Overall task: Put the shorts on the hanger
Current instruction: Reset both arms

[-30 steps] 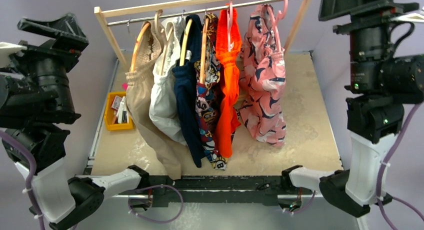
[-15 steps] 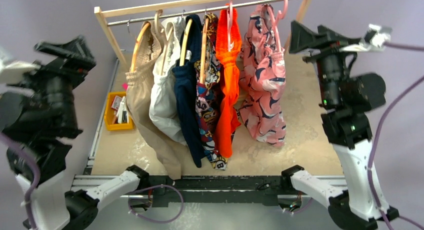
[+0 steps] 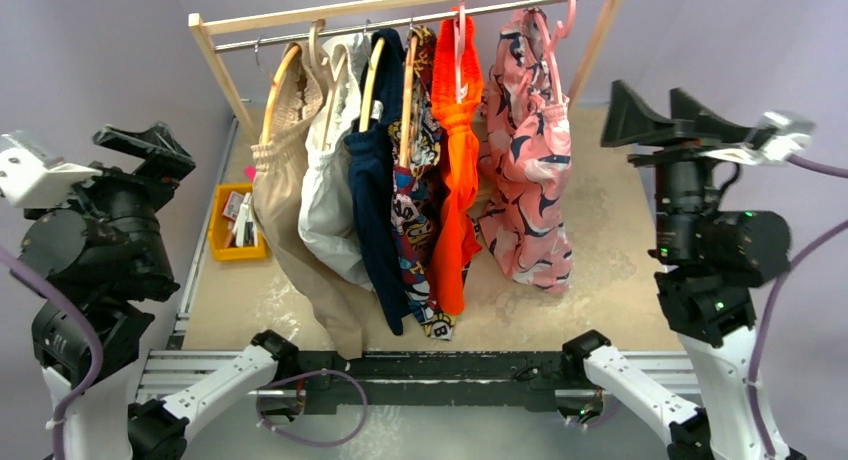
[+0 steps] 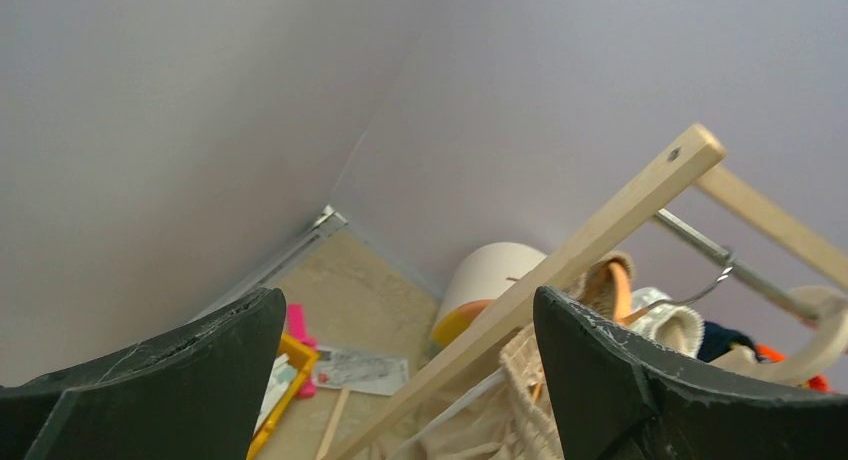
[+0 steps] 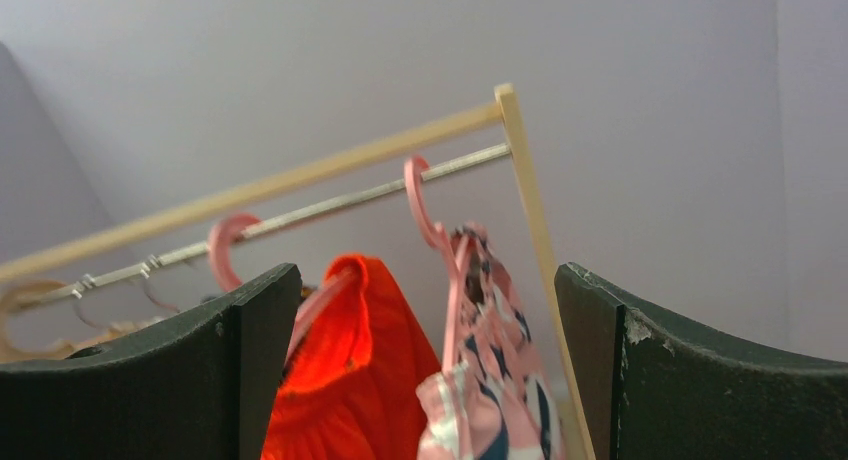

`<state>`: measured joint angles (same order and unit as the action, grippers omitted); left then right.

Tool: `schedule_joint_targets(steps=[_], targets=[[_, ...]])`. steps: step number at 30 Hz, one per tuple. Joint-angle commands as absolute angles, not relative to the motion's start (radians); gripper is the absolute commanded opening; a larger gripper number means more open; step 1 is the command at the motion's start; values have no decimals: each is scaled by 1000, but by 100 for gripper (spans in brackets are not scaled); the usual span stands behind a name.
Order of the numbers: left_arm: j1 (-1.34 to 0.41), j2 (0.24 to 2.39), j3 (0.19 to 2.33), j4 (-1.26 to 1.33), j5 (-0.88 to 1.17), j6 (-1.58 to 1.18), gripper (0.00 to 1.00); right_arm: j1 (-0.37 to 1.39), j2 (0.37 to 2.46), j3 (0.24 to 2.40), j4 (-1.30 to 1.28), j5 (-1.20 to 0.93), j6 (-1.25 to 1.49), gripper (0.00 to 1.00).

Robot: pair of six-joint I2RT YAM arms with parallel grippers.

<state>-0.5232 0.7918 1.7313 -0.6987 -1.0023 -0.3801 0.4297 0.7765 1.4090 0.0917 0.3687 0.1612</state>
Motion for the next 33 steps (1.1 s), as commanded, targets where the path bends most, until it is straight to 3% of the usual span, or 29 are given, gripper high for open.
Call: schedule_joint_targets(steps=[1, 23, 33], targets=[[-535, 791, 1703, -731, -1080, -346, 94, 437, 763, 1361, 50, 410, 113, 99], [-543, 813, 1728, -745, -1075, -364, 93, 450, 752, 1337, 60, 375, 91, 99], [-543, 817, 1679, -803, -1071, -420, 93, 450, 695, 1229, 130, 271, 211, 99]])
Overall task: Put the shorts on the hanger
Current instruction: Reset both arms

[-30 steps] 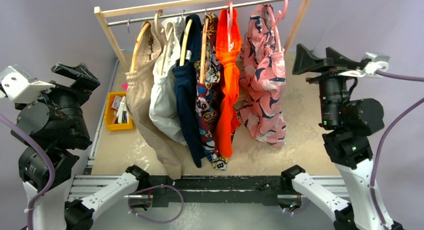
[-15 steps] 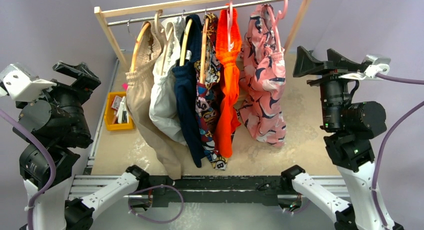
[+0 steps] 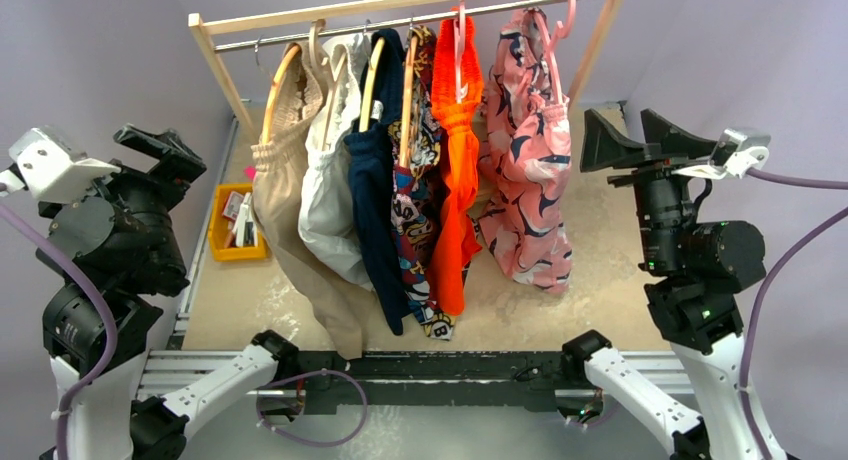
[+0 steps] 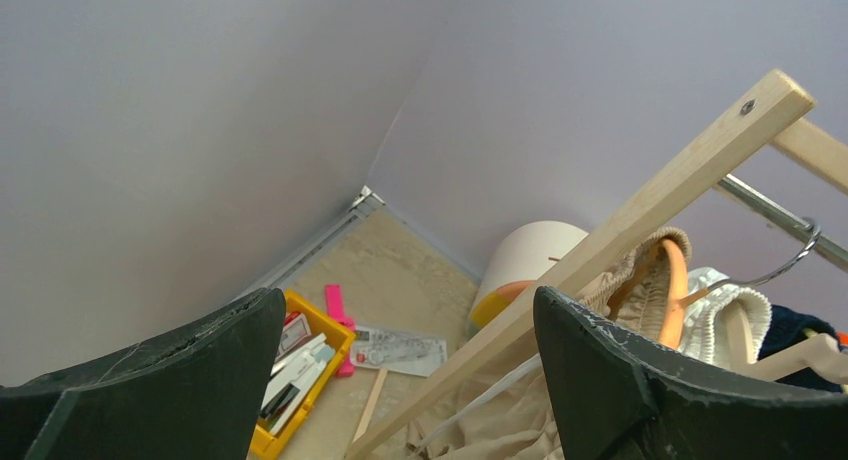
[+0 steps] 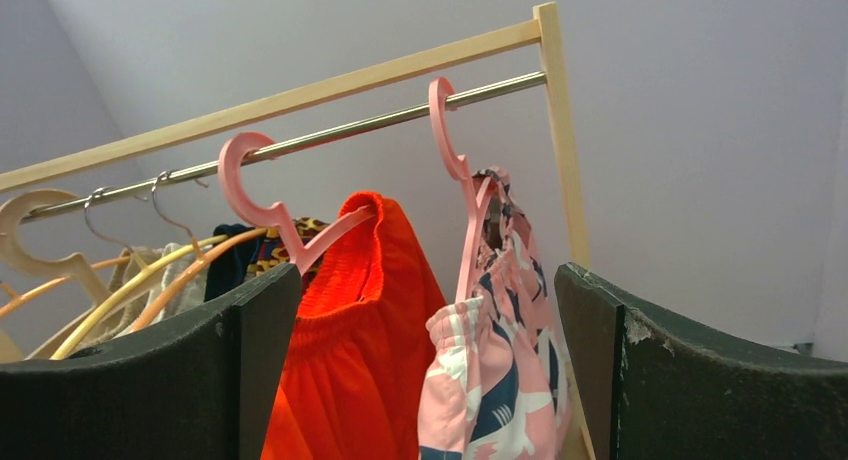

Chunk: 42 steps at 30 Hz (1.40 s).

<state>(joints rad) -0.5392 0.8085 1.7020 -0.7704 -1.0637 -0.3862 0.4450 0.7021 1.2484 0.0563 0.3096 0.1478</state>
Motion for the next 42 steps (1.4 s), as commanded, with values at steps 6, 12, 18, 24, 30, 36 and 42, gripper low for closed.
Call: schedule_joint_targets(steps=[6, 12, 18, 24, 30, 36, 42], targets=[[-543, 799, 1645, -828, -1063, -447, 95, 450, 673, 1182, 131, 268, 256, 99], [-543, 714, 1585, -748, -1057, -432, 95, 450, 645, 1153, 174, 282, 248, 99], [-543, 680, 1555, -715, -1057, -419, 97, 451, 653, 1163, 165, 276, 245, 99], [-543, 685, 1563, -731, -1057, -416, 97, 450, 658, 1164, 167, 275, 242, 99], [-543, 684, 1562, -737, -1052, -415, 96, 450, 660, 1164, 166, 273, 238, 99], [-543, 684, 1560, -740, -1052, -412, 96, 450, 660, 1163, 165, 272, 234, 99], [-544, 683, 1561, -742, -1052, -411, 96, 450, 662, 1158, 167, 275, 232, 99]])
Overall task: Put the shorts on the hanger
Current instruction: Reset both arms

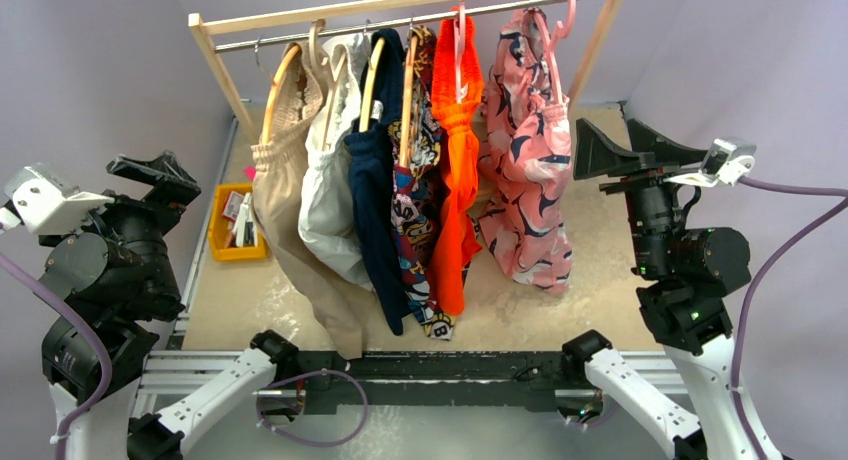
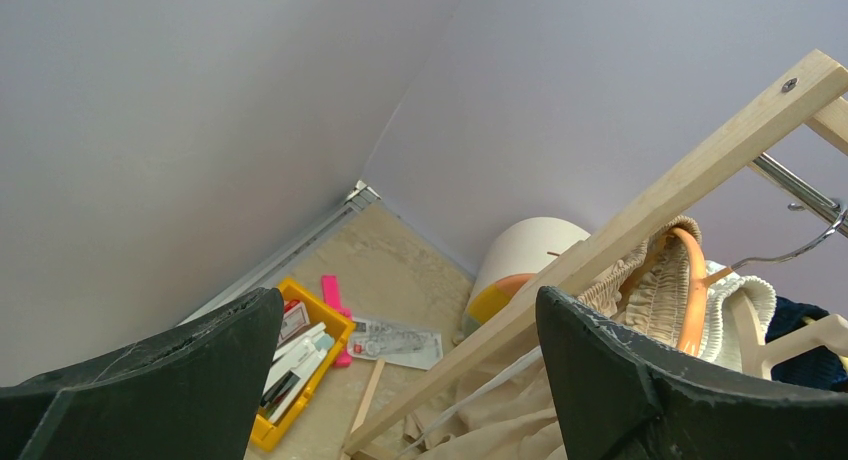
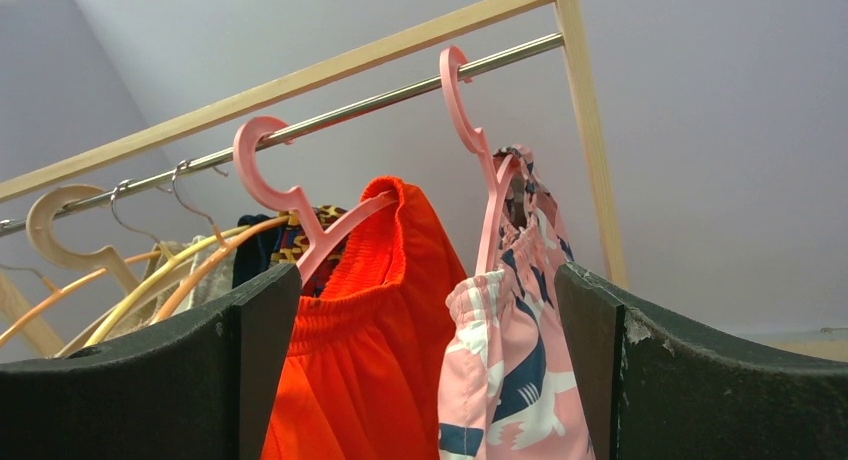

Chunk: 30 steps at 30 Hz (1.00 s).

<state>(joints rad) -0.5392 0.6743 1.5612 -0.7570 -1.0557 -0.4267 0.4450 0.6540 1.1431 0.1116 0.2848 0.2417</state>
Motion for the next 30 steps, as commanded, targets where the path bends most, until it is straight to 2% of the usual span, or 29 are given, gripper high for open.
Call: schedule_joint_targets(steps=[1, 30], targets=[[-544, 685, 1561, -742, -1051, -410, 96, 451, 661, 1158, 167, 276, 233, 99], [-543, 681, 1562, -742, -1042, -396, 96, 451, 668, 1157, 176, 279, 228, 99]])
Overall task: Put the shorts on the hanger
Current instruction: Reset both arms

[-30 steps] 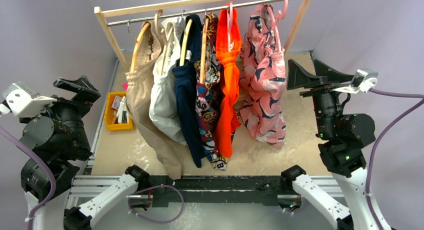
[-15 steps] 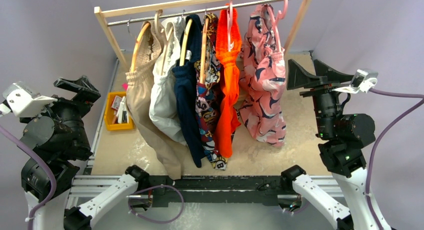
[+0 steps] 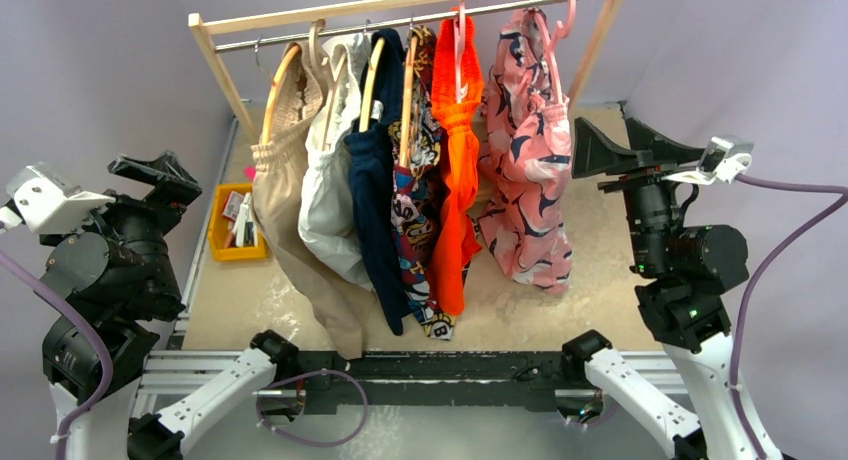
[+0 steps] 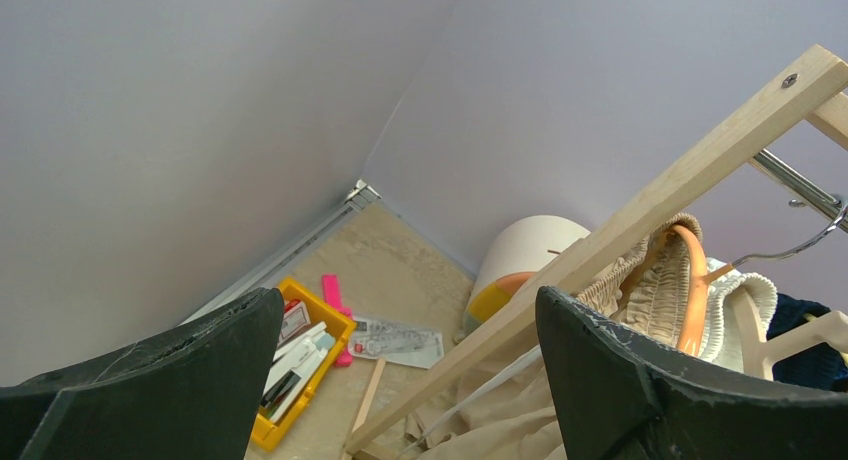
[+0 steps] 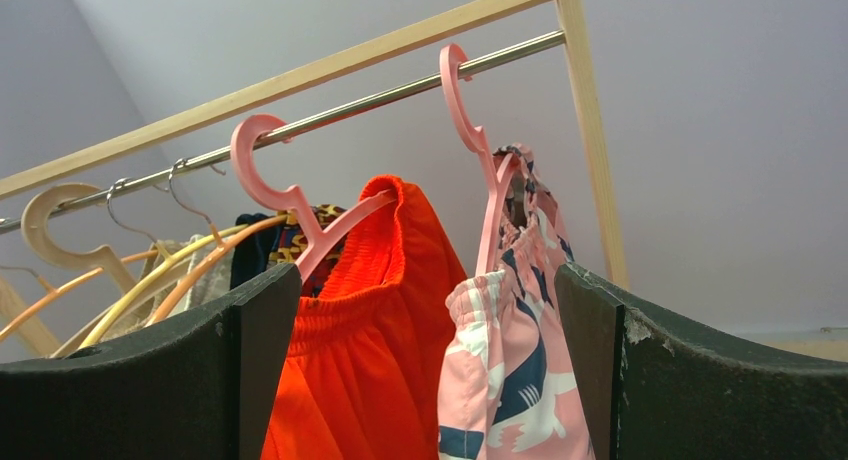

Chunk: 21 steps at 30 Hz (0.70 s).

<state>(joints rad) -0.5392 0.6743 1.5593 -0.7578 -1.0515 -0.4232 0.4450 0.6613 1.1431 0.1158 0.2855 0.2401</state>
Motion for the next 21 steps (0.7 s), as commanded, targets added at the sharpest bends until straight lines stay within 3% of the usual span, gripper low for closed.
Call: schedule_joint_targets(steps=[1, 21], targets=[[-543, 680, 1561, -742, -1042, -396, 96, 450, 668, 1158, 179, 280, 227, 99], [-543, 673, 1552, -739, -1048, -403, 96, 450, 662, 1151, 177, 285, 228, 99]])
